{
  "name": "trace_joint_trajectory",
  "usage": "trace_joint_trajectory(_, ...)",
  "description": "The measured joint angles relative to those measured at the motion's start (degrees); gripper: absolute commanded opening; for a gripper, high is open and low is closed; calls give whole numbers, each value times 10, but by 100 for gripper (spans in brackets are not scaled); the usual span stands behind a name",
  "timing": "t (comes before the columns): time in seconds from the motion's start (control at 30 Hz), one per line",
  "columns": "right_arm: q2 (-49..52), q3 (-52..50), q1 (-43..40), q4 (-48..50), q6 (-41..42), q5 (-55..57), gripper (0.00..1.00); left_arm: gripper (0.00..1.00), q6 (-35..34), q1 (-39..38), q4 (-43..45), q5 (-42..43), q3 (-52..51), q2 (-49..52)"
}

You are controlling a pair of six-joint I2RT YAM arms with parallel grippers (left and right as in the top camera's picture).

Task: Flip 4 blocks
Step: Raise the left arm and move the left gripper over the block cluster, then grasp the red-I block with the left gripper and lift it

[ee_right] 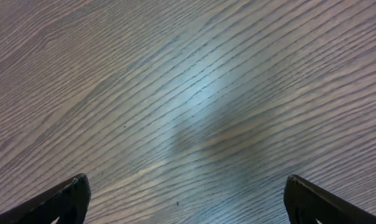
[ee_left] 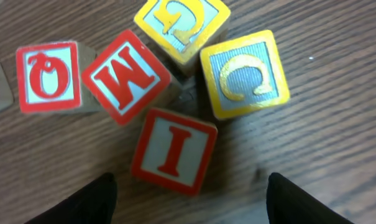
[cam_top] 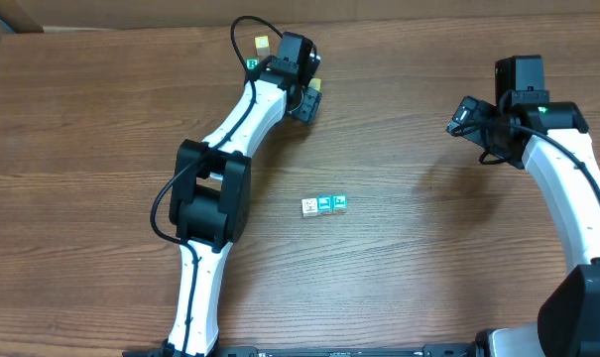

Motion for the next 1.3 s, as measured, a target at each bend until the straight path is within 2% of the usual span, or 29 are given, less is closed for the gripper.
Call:
trace_joint_trajectory(0.17, 0, 0, 0, 0, 0, 0, 100, 54, 23, 1, 26, 1, 0, 14)
trace_joint_trajectory(0.33, 0, 0, 0, 0, 0, 0, 100, 47, 31, 1, 58, 0, 0, 19)
trace_joint_trajectory(0.4, 0, 0, 0, 0, 0, 0, 100, 41, 32, 1, 59, 0, 0, 19)
trace_joint_trajectory(0.73, 0, 0, 0, 0, 0, 0, 100, 36, 30, 1, 36, 0, 2, 19)
trace_joint_trajectory(0.9, 0, 0, 0, 0, 0, 0, 100, 29, 16, 1, 22, 0, 2, 9)
trace_joint_trajectory(0.97, 0, 0, 0, 0, 0, 0, 100, 31, 11, 1, 17, 0, 2, -2)
trace_joint_trajectory(1.03, 0, 0, 0, 0, 0, 0, 100, 42, 3, 1, 7, 0, 2, -14)
trace_joint_trajectory(1.17, 0, 0, 0, 0, 0, 0, 100, 46, -19, 1, -11, 0, 2, -59)
trace_joint_trajectory(1.3, 0, 0, 0, 0, 0, 0, 100, 46, -31, 1, -22, 0, 4, -75)
